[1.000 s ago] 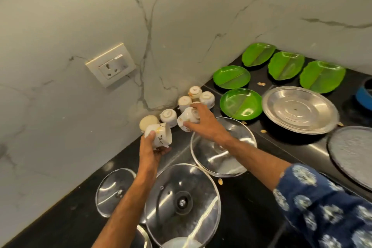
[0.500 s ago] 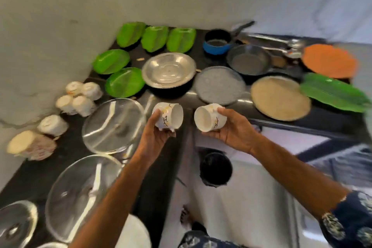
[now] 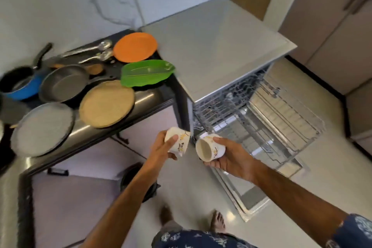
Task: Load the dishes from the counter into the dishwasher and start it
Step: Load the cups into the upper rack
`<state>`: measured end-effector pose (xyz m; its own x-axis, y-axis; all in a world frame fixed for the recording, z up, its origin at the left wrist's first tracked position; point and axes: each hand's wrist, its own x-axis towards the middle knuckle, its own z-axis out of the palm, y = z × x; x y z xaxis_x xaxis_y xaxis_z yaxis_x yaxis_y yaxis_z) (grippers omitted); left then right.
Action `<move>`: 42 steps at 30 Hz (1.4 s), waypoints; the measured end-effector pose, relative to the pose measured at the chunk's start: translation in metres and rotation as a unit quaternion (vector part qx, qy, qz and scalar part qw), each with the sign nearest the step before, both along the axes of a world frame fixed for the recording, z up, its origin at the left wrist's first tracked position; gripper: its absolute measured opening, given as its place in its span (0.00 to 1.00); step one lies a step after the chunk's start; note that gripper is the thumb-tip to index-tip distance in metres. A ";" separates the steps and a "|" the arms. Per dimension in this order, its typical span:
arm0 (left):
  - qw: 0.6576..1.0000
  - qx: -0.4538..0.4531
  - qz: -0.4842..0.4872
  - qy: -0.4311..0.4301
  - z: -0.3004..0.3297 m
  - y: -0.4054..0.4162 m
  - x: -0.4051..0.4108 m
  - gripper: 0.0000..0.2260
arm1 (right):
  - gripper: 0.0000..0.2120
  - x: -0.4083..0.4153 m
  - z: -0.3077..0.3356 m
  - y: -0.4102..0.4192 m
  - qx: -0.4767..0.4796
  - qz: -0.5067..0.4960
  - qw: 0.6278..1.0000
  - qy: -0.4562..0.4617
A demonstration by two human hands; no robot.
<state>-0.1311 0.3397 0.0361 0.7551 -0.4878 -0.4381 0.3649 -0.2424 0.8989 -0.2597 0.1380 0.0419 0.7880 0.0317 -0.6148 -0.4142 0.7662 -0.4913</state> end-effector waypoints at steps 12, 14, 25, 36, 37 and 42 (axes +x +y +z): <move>0.889 0.178 -0.336 -0.256 -0.095 -0.205 0.046 0.31 | 0.23 -0.008 -0.106 -0.113 -0.178 -0.157 0.954 0.182; 0.849 0.210 -0.367 -0.317 -0.114 -0.233 0.062 0.32 | 0.23 0.000 -0.128 -0.122 -0.199 -0.159 0.947 0.197; 0.674 0.427 -0.413 -0.439 -0.237 -0.306 0.139 0.29 | 0.31 0.055 -0.252 -0.156 -0.451 -0.046 0.880 0.143; 0.682 0.493 -0.431 -0.327 -0.290 -0.323 0.177 0.33 | 0.35 0.075 -0.303 -0.149 -0.489 -0.019 0.871 0.048; 0.672 0.496 -0.437 -0.334 -0.289 -0.324 0.178 0.33 | 0.35 0.077 -0.304 -0.148 -0.487 -0.019 0.872 0.044; 0.603 0.511 -0.489 -0.370 -0.279 -0.324 0.173 0.35 | 0.34 0.089 -0.309 -0.143 -0.507 -0.022 0.861 0.040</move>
<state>0.0424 0.0159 -0.2428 0.4977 -0.6195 -0.6070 -0.8109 -0.5807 -0.0722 -0.1710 -0.0051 -0.2667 0.7279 -0.5822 -0.3622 -0.4597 -0.0225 -0.8878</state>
